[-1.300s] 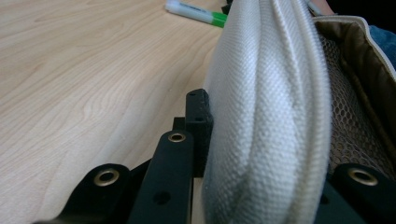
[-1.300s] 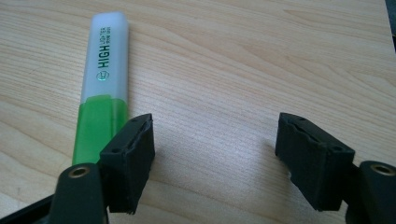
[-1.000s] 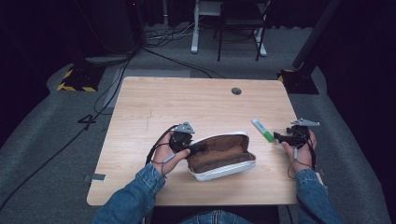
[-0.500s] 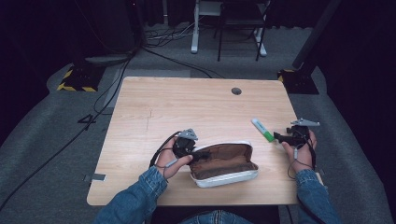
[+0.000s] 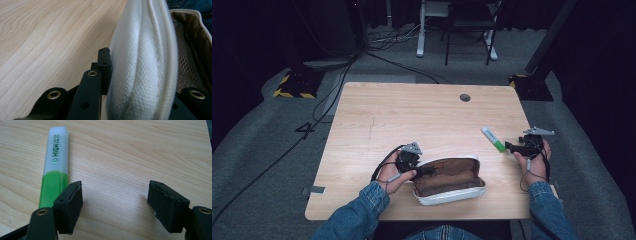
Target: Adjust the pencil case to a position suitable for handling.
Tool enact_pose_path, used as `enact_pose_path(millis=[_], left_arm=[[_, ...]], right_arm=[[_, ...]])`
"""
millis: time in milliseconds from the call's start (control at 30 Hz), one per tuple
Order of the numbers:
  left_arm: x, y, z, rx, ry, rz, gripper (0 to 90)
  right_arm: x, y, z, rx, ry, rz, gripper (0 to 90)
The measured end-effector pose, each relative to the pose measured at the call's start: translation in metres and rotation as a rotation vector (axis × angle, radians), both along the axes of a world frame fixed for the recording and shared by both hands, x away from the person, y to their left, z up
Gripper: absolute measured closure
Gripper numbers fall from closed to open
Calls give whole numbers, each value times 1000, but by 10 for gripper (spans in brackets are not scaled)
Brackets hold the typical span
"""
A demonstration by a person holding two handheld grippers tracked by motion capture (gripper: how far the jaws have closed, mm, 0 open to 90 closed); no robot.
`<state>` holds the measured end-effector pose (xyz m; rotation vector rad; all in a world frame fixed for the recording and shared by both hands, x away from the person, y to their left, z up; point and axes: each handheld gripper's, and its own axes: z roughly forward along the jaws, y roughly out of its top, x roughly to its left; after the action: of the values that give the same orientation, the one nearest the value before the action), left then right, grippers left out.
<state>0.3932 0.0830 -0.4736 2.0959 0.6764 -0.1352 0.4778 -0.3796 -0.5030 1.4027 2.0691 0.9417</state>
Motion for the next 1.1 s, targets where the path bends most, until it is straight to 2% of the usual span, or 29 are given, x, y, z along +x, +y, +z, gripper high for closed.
enact_pose_path(millis=[100, 167, 400, 533, 633, 700, 900, 1100], left_arm=[[0, 1, -2, 2, 3, 5, 787], [0, 3, -3, 18, -6, 13, 787], [1, 6, -4, 20, -13, 15, 762], [1, 6, -4, 24, -22, 32, 637], [1, 5, -4, 18, -33, 56, 451], [1, 5, -4, 20, -37, 61, 389], [-2, 10, 1, 16, -75, 83, 299], [-6, 20, 10, 23, -122, 109, 268]], right_arm=[[0, 0, 0, 1, 0, 0, 285], [0, 0, 0, 0, 0, 0, 285], [0, 0, 0, 0, 0, 0, 285], [0, 0, 0, 1, 0, 0, 285], [0, 0, 0, 1, 0, 0, 285], [0, 0, 0, 1, 0, 0, 285], [0, 0, 0, 1, 0, 0, 285], [0, 0, 0, 1, 1, 0, 285]])
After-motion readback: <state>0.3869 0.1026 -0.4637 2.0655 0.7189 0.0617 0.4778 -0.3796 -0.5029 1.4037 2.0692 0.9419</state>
